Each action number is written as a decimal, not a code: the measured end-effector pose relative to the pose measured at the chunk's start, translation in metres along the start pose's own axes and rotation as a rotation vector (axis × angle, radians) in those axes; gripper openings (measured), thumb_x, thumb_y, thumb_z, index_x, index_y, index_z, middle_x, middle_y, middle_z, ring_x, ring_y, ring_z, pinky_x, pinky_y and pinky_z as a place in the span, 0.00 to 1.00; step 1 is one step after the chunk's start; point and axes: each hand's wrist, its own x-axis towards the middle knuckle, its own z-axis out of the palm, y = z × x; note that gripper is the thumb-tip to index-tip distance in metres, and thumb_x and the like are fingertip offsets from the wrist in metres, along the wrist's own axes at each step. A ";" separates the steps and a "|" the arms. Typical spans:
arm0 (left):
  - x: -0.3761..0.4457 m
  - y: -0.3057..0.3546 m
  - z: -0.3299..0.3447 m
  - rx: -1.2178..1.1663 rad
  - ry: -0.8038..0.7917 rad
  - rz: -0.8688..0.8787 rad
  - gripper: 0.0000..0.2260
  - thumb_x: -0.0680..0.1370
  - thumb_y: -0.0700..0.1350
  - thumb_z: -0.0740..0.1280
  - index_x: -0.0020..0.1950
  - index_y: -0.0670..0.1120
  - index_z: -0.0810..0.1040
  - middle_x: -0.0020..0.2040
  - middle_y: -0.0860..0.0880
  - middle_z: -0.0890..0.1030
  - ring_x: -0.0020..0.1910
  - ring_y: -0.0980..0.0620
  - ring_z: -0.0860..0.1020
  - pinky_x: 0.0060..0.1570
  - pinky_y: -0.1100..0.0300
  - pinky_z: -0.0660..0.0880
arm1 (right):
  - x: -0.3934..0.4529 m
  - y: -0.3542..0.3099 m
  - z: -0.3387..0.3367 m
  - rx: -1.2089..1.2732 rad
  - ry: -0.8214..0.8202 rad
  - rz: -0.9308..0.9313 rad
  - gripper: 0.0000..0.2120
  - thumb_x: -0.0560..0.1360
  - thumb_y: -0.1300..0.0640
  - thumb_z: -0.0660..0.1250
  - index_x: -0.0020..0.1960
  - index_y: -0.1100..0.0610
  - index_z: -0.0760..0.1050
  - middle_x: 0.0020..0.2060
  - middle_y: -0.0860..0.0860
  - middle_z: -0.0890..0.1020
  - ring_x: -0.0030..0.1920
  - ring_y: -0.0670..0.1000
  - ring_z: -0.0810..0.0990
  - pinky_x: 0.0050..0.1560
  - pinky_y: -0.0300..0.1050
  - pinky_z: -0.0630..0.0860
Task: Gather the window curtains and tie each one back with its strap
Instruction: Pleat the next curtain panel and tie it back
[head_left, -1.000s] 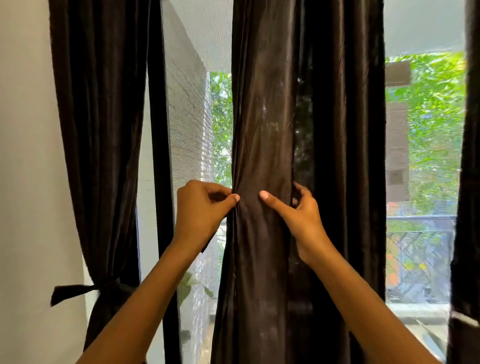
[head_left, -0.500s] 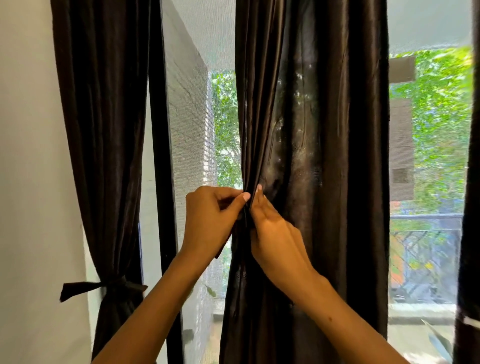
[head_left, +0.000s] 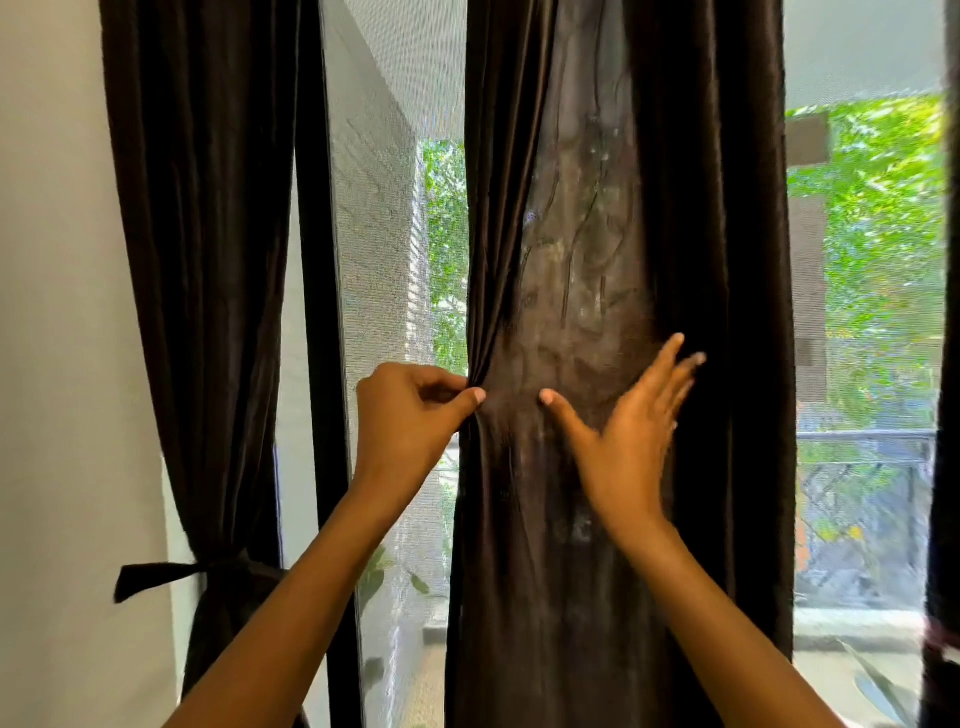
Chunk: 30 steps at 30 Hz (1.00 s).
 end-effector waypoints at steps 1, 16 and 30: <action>0.000 0.000 0.000 0.004 0.003 0.006 0.04 0.68 0.41 0.77 0.41 0.44 0.85 0.34 0.49 0.84 0.32 0.57 0.82 0.40 0.63 0.79 | 0.005 -0.001 0.000 0.102 -0.045 0.060 0.58 0.65 0.40 0.73 0.77 0.55 0.37 0.77 0.58 0.45 0.77 0.56 0.46 0.73 0.57 0.51; -0.012 0.010 0.006 0.051 -0.015 0.127 0.04 0.72 0.43 0.74 0.45 0.45 0.86 0.37 0.50 0.85 0.37 0.59 0.83 0.44 0.56 0.81 | -0.027 -0.029 -0.007 -0.243 -0.480 -0.429 0.36 0.75 0.69 0.56 0.78 0.51 0.48 0.77 0.50 0.57 0.60 0.58 0.76 0.50 0.50 0.75; -0.002 0.007 0.007 0.069 0.010 0.068 0.04 0.70 0.43 0.76 0.41 0.43 0.85 0.32 0.50 0.83 0.30 0.59 0.80 0.37 0.69 0.76 | -0.016 -0.014 -0.023 0.043 -0.075 -0.172 0.35 0.77 0.56 0.66 0.78 0.53 0.50 0.76 0.56 0.57 0.75 0.53 0.57 0.70 0.45 0.60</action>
